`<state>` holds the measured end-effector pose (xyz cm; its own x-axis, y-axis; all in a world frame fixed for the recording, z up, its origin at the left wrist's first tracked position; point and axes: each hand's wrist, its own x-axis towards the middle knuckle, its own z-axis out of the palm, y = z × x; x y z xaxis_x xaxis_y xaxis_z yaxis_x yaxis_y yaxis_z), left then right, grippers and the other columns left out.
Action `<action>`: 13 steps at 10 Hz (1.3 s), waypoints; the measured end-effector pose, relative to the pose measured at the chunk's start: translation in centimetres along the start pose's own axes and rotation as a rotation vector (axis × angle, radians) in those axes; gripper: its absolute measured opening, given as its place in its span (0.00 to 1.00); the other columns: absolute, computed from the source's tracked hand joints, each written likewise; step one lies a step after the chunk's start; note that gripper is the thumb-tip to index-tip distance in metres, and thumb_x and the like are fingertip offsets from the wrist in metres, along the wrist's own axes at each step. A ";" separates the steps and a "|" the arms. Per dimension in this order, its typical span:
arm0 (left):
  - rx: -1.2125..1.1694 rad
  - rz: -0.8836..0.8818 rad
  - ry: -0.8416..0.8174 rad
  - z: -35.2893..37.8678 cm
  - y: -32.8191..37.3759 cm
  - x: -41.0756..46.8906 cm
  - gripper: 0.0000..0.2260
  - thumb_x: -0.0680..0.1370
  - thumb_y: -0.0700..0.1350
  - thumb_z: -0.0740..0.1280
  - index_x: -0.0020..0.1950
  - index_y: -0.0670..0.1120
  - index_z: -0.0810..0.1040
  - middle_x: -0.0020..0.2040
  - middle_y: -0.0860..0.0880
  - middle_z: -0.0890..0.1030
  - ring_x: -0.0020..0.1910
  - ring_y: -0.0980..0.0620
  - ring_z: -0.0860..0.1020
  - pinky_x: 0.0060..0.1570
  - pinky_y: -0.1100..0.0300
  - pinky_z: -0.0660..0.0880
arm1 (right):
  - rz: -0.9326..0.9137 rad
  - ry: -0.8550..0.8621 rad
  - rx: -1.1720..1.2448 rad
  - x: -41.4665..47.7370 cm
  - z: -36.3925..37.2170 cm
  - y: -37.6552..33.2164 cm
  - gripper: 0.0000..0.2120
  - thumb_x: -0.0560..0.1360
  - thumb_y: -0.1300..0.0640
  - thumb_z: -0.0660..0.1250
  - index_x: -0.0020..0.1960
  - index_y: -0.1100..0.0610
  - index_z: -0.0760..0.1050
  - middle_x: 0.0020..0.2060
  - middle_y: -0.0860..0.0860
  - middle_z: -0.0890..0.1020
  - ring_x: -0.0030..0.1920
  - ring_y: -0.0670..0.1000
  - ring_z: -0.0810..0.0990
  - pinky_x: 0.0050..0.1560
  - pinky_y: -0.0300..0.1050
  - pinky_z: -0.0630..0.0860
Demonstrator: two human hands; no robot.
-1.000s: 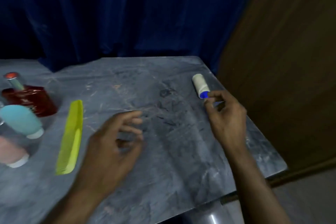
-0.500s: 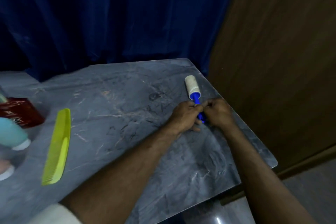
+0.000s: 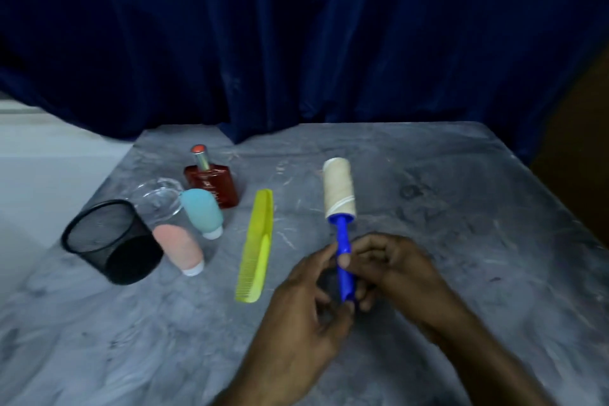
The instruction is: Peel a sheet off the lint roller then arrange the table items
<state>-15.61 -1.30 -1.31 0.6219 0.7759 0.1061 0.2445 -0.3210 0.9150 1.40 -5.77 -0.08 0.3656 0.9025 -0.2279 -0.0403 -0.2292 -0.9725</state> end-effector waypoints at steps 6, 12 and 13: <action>0.116 -0.087 0.041 -4.9 -3.1 -1.0 0.31 0.73 0.41 0.72 0.76 0.55 0.75 0.55 0.58 0.82 0.38 0.58 0.82 0.38 0.74 0.73 | 0.164 0.006 -0.182 2.2 7.0 -0.3 0.09 0.76 0.63 0.74 0.47 0.69 0.79 0.30 0.60 0.84 0.24 0.55 0.81 0.25 0.45 0.79; 0.180 -0.050 0.149 -5.0 -4.3 -1.5 0.28 0.71 0.54 0.72 0.71 0.64 0.74 0.52 0.60 0.83 0.36 0.59 0.83 0.41 0.71 0.75 | -0.015 0.157 -0.495 1.2 4.5 -0.7 0.13 0.71 0.39 0.73 0.40 0.48 0.80 0.30 0.51 0.85 0.25 0.52 0.84 0.27 0.50 0.82; 0.176 -0.062 0.216 -5.2 -4.1 -1.9 0.27 0.68 0.56 0.70 0.68 0.67 0.75 0.47 0.58 0.82 0.34 0.59 0.82 0.38 0.74 0.72 | -0.117 0.232 -0.649 1.6 3.6 0.2 0.15 0.71 0.33 0.69 0.44 0.44 0.79 0.31 0.43 0.86 0.28 0.45 0.84 0.38 0.53 0.85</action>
